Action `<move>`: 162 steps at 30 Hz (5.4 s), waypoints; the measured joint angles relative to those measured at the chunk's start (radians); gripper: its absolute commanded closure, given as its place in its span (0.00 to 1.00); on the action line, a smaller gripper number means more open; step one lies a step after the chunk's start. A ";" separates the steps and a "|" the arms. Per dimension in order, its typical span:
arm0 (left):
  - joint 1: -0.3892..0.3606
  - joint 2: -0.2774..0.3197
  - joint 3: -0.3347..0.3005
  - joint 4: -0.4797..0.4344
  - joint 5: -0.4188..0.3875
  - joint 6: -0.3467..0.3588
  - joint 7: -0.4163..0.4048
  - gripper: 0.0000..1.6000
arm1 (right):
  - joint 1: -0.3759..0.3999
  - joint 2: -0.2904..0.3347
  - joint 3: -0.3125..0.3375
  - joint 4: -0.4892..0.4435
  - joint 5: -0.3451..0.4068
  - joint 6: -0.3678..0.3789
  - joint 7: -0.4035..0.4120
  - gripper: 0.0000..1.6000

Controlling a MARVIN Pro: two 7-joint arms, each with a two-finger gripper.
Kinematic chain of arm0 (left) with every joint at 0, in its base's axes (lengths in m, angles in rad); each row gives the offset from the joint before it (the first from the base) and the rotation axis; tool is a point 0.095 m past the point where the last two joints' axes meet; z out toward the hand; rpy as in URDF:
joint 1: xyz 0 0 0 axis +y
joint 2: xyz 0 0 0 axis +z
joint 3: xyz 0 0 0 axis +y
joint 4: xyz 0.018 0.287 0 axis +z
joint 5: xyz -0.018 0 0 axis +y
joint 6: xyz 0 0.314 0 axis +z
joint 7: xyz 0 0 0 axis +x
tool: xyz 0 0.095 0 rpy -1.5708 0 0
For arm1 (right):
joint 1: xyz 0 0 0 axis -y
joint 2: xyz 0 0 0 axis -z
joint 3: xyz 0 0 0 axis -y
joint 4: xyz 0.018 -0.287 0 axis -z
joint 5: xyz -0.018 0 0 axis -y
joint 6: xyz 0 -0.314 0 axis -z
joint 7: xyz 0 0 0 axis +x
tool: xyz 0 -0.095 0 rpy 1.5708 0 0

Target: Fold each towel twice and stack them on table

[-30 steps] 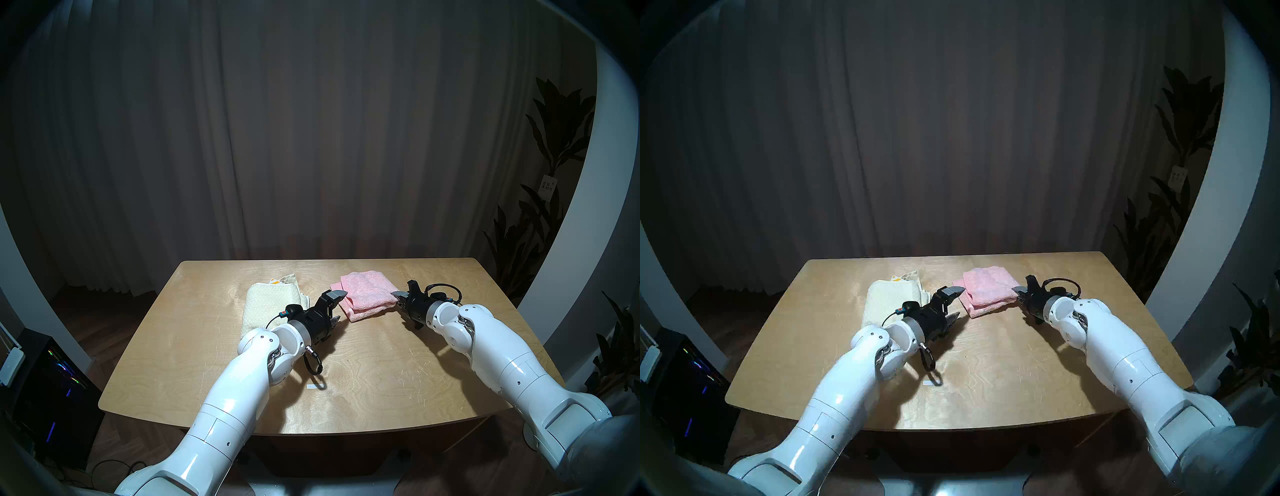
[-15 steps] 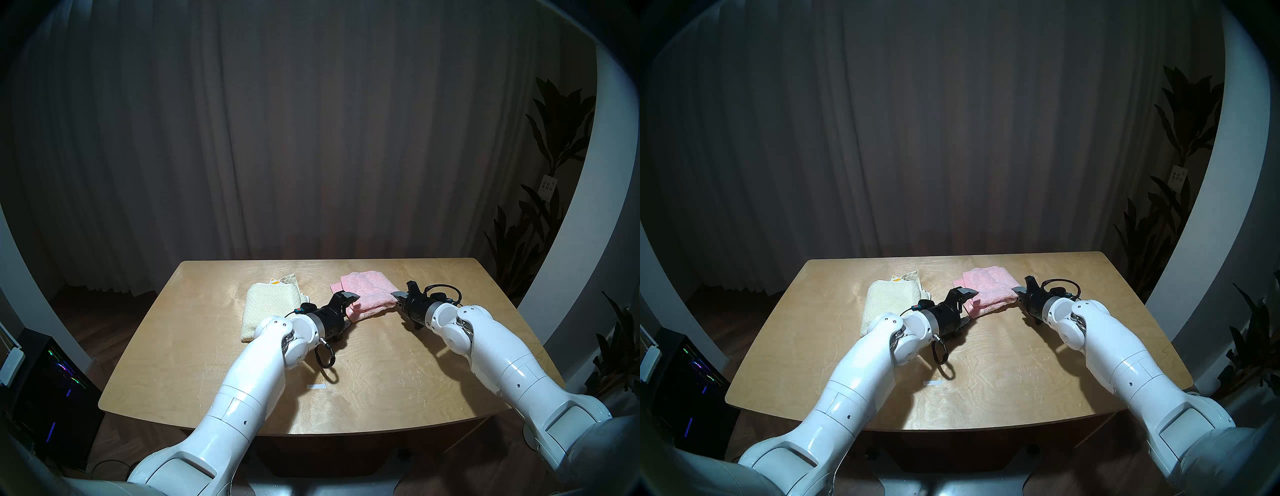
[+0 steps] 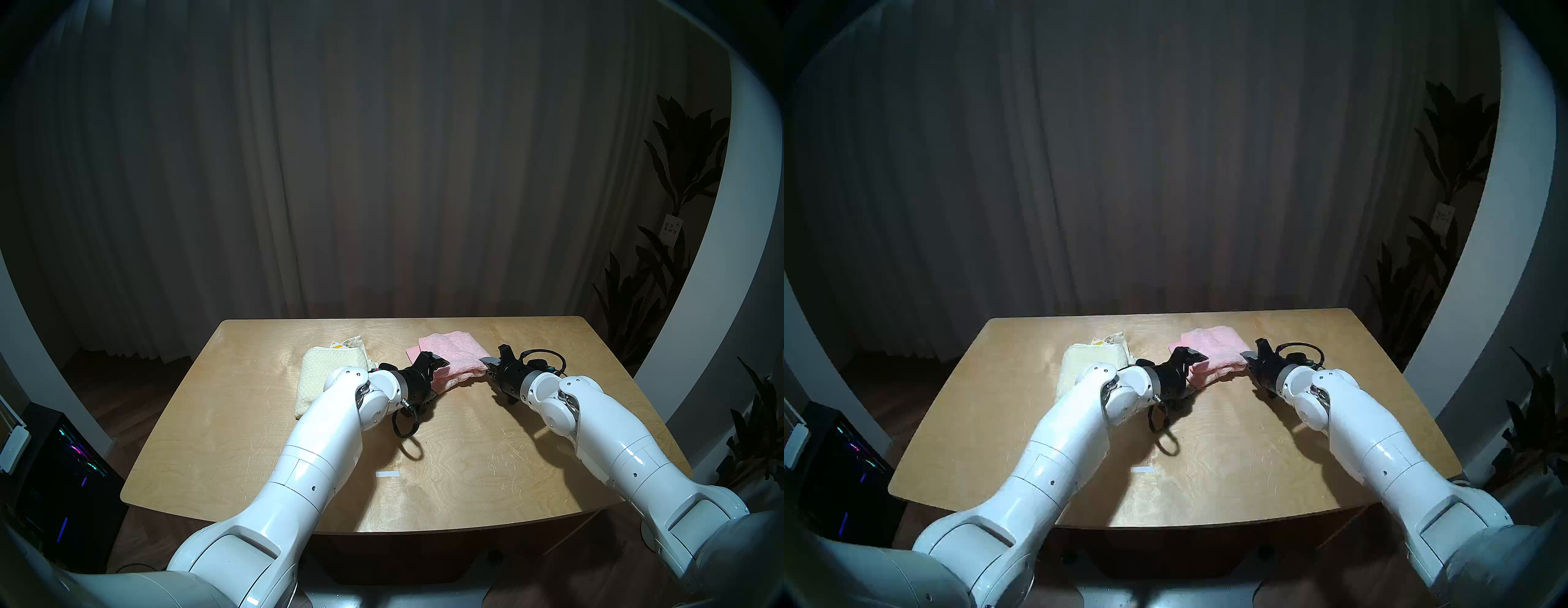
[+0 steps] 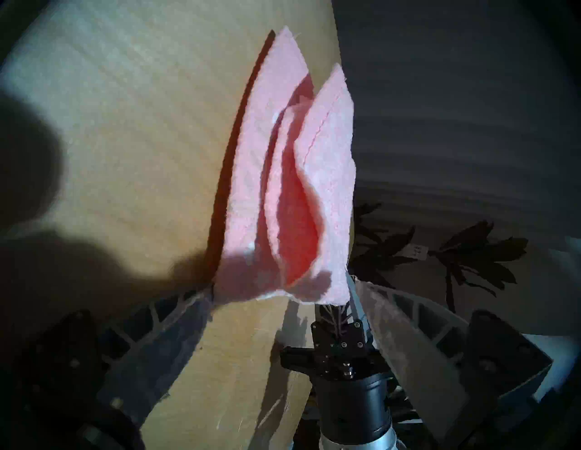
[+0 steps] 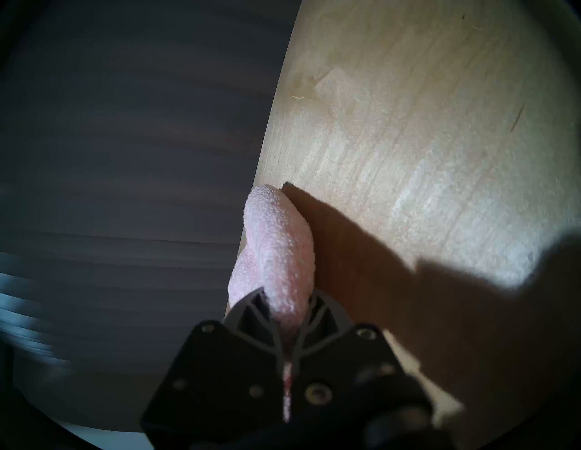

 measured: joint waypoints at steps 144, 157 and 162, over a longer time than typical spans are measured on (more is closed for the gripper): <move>0.298 0.231 -0.177 -0.508 0.157 -0.102 -0.382 1.00 | -0.032 -0.091 -0.080 -0.289 -0.102 -0.111 0.181 1.00; 0.333 0.278 -0.237 -0.562 0.134 -0.081 -0.409 1.00 | 0.003 -0.139 -0.125 -0.299 -0.121 -0.134 0.169 1.00; 0.356 0.292 -0.259 -0.577 0.129 -0.077 -0.418 1.00 | 0.011 -0.155 -0.144 -0.303 -0.128 -0.141 0.164 1.00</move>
